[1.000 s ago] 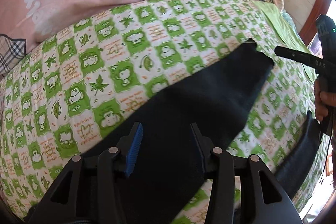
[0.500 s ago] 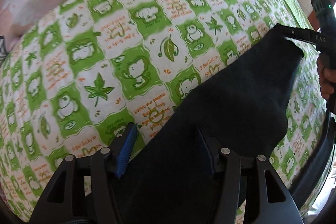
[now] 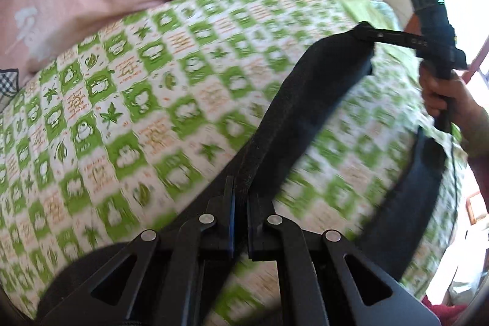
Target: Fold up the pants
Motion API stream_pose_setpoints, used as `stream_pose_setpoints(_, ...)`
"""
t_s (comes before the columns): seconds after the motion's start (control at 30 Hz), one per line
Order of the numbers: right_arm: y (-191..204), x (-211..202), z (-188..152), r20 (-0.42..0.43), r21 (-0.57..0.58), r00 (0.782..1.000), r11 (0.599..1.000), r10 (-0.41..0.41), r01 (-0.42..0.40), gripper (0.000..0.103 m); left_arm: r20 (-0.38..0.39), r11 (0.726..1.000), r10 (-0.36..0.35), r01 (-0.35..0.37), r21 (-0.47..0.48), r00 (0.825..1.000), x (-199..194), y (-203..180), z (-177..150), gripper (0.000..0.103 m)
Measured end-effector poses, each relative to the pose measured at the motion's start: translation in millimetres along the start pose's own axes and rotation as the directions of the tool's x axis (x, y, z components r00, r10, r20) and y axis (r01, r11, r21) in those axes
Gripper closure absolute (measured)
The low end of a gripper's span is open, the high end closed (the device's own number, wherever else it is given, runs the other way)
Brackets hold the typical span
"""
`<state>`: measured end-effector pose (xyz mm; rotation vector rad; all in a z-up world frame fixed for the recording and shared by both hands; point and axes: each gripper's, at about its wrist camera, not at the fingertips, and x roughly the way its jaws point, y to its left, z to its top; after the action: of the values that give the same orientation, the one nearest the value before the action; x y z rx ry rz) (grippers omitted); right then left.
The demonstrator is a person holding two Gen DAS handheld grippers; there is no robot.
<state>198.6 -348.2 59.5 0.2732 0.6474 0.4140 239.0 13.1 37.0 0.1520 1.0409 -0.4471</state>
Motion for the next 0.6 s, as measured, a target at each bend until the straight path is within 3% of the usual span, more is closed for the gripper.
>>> stream_pose_setpoints(0.27, 0.9, -50.1, -60.2, -0.043, -0.055, 0.999, 0.998, 0.025, -0.027, 0.095, 0.034, 0.999, -0.047, 0.047, 0.004, 0.998, -34.3, -52.7, -48.8, 0.100)
stream_pose_setpoints(0.6, 15.0, -108.2, -118.5, -0.012, -0.106, 1.000, 0.994, 0.028, -0.029, 0.095, 0.050, 0.994, -0.101, 0.103, -0.022, 0.994, -54.0, -93.6, -96.4, 0.100)
